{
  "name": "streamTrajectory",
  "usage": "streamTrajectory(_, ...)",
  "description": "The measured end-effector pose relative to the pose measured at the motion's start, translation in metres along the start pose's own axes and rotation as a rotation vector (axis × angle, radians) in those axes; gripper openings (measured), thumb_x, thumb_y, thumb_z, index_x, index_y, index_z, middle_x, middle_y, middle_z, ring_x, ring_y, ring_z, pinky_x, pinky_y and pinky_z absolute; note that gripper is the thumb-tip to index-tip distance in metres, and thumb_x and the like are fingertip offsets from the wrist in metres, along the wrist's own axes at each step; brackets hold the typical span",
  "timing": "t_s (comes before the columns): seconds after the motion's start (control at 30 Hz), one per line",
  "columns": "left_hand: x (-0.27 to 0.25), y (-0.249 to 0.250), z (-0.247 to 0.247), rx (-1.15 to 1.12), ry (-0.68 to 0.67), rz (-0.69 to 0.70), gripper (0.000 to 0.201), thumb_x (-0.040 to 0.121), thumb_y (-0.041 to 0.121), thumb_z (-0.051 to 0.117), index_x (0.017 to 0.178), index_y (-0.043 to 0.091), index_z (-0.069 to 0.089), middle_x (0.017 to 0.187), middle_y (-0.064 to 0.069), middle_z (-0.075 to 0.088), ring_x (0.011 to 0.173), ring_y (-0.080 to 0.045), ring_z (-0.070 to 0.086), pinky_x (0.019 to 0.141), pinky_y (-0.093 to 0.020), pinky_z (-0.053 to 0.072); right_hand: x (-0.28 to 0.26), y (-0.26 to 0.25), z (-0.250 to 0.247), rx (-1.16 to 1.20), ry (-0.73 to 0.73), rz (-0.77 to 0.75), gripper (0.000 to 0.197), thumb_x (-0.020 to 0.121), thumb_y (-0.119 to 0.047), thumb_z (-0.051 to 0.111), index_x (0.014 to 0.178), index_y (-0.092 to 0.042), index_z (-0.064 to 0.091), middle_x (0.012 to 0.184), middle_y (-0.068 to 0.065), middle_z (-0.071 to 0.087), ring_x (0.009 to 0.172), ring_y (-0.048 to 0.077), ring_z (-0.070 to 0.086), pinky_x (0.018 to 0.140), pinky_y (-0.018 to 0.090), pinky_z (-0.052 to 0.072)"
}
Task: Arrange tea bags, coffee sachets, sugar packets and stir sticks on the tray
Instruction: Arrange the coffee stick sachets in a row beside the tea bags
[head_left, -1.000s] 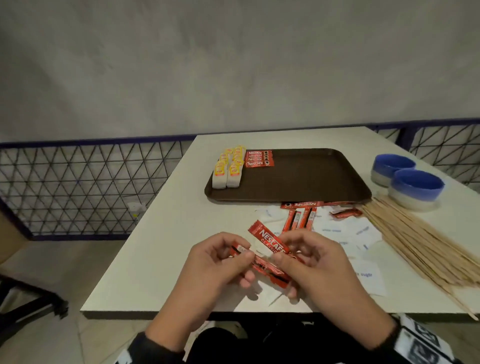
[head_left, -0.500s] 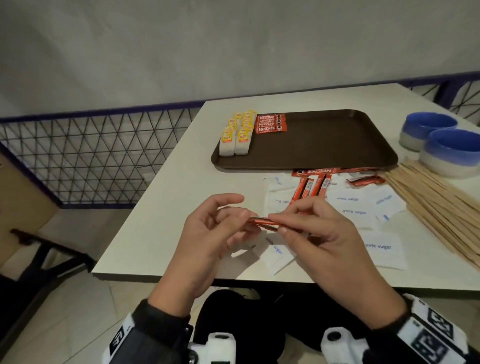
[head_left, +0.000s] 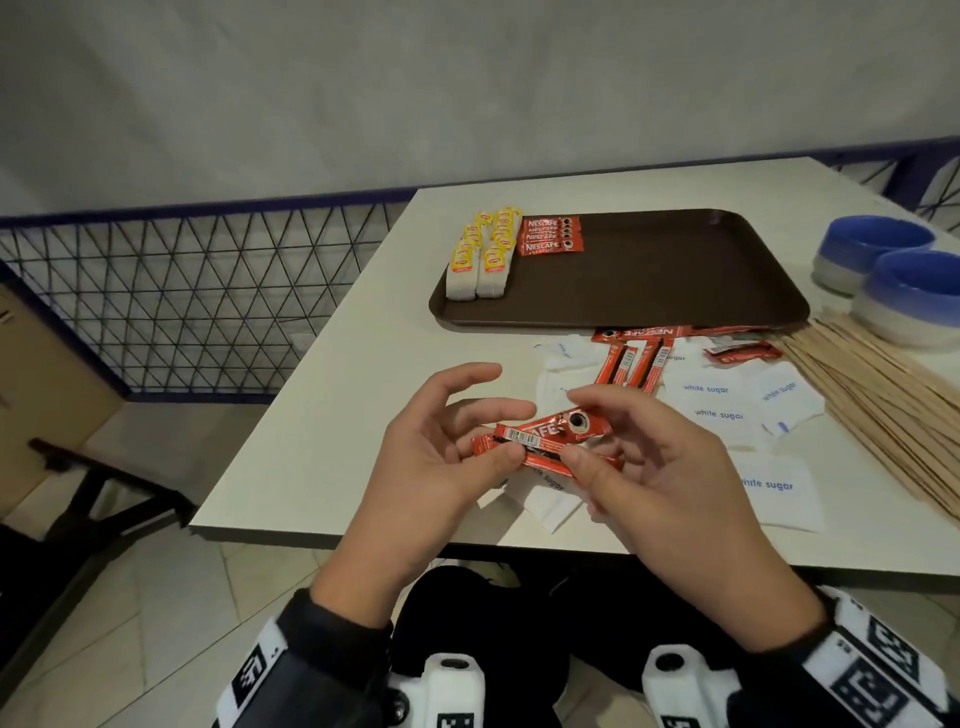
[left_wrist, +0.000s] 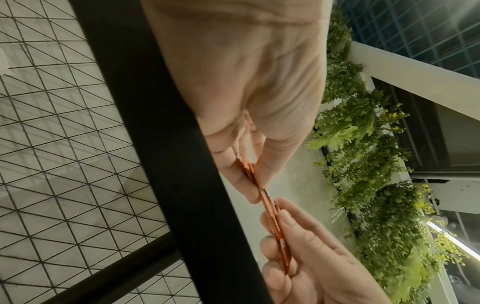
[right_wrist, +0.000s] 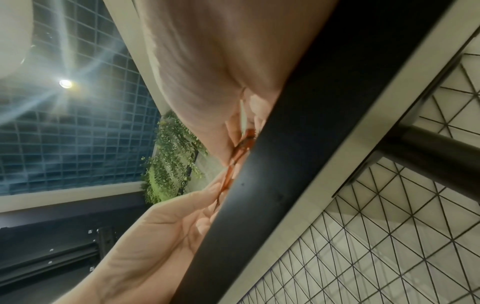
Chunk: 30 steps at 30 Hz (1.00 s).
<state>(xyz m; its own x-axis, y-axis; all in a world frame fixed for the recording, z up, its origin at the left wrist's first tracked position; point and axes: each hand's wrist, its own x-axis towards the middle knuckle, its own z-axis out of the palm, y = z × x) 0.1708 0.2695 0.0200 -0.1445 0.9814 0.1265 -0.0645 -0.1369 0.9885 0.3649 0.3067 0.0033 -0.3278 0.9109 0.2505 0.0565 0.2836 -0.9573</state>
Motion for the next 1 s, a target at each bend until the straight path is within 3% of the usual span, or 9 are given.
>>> streamTrajectory(0.07, 0.000, 0.000, -0.001, -0.002, -0.006, -0.005, 0.056, 0.080, -0.009, 0.074, 0.128, 0.014, 0.058, 0.107, -0.014, 0.076, 0.092, -0.027, 0.071, 0.084, -0.044, 0.058, 0.001, -0.001, 0.000, 0.029, 0.042, 0.015, 0.047, 0.089, -0.012, 0.077, 0.122, -0.043, 0.065, 0.097, -0.014, 0.072, 0.083, 0.011, 0.073, 0.059, 0.028, 0.058)
streamTrajectory(0.2, 0.002, -0.001, -0.004, -0.052, 0.058, 0.001, 0.053, 0.071, 0.002, 0.079, 0.121, 0.010, 0.064, 0.105, -0.015, 0.076, 0.091, -0.027, 0.070, 0.083, -0.042, 0.059, 0.006, -0.002, -0.002, 0.091, 0.119, 0.015, 0.041, 0.089, -0.012, 0.076, 0.115, -0.040, 0.060, 0.085, -0.001, 0.069, 0.061, 0.018, 0.067, 0.050, 0.033, 0.053)
streamTrajectory(0.33, 0.003, -0.003, -0.005, -0.085, 0.089, -0.014, 0.045, 0.077, 0.003, 0.075, 0.120, 0.011, 0.065, 0.104, -0.015, 0.077, 0.096, -0.026, 0.073, 0.082, -0.031, 0.060, 0.003, -0.005, -0.008, 0.189, 0.209, -0.055, 0.025, 0.100, -0.013, 0.060, 0.101, -0.038, 0.055, 0.085, -0.005, 0.063, 0.056, 0.033, 0.061, 0.045, 0.037, 0.049)
streamTrajectory(0.47, 0.001, -0.003, -0.004, -0.028, 0.038, -0.025, 0.042, 0.086, 0.001, 0.071, 0.124, 0.015, 0.063, 0.105, -0.013, 0.078, 0.104, -0.028, 0.073, 0.091, -0.040, 0.057, 0.003, -0.007, -0.012, 0.207, 0.120, -0.035, 0.023, 0.102, -0.016, 0.053, 0.098, -0.032, 0.069, 0.073, 0.004, 0.066, 0.054, 0.030, 0.057, 0.048, 0.035, 0.050)
streamTrajectory(0.6, 0.001, -0.002, -0.002, -0.004, 0.002, -0.030, 0.044, 0.082, 0.006, 0.073, 0.124, 0.017, 0.065, 0.103, -0.013, 0.078, 0.103, -0.028, 0.073, 0.090, -0.040, 0.060, 0.005, -0.004, -0.015, 0.225, 0.068, -0.002, 0.018, 0.094, -0.018, 0.064, 0.103, -0.026, 0.079, 0.074, 0.013, 0.068, 0.057, 0.029, 0.060, 0.057, 0.037, 0.052)
streamTrajectory(0.67, 0.001, -0.003, -0.002, 0.008, -0.012, -0.028, 0.046, 0.081, 0.003, 0.075, 0.124, 0.017, 0.066, 0.100, -0.016, 0.078, 0.099, -0.030, 0.074, 0.087, -0.038, 0.061, 0.004, -0.004, -0.015, 0.217, 0.035, -0.009, 0.020, 0.083, -0.017, 0.074, 0.101, -0.023, 0.081, 0.085, 0.008, 0.072, 0.061, 0.028, 0.062, 0.058, 0.039, 0.054)
streamTrajectory(0.77, 0.000, -0.003, -0.002, 0.016, -0.019, -0.021, 0.045, 0.081, -0.001, 0.075, 0.123, 0.015, 0.067, 0.098, -0.016, 0.078, 0.093, -0.035, 0.072, 0.081, -0.037, 0.060, 0.002, -0.005, -0.013, 0.229, -0.019, 0.000, 0.031, 0.073, -0.010, 0.081, 0.100, -0.025, 0.082, 0.106, 0.003, 0.075, 0.088, 0.026, 0.071, 0.061, 0.030, 0.056)
streamTrajectory(0.87, -0.001, -0.002, -0.002, 0.007, -0.025, -0.018, 0.046, 0.079, 0.000, 0.076, 0.122, 0.014, 0.068, 0.099, -0.016, 0.078, 0.096, -0.040, 0.071, 0.082, -0.040, 0.060, 0.001, -0.006, -0.013, 0.187, -0.020, -0.017, 0.035, 0.072, -0.009, 0.081, 0.103, -0.026, 0.082, 0.108, 0.000, 0.076, 0.101, 0.016, 0.072, 0.068, 0.022, 0.058)
streamTrajectory(1.0, 0.000, 0.000, -0.001, 0.003, -0.026, -0.011, 0.058, 0.075, 0.002, 0.079, 0.128, 0.018, 0.063, 0.102, -0.014, 0.078, 0.095, -0.028, 0.072, 0.084, -0.041, 0.060, 0.001, -0.009, -0.013, 0.241, 0.080, 0.054, 0.013, 0.091, -0.014, 0.071, 0.097, -0.017, 0.082, 0.073, 0.002, 0.073, 0.052, 0.009, 0.059, 0.044, 0.017, 0.044)
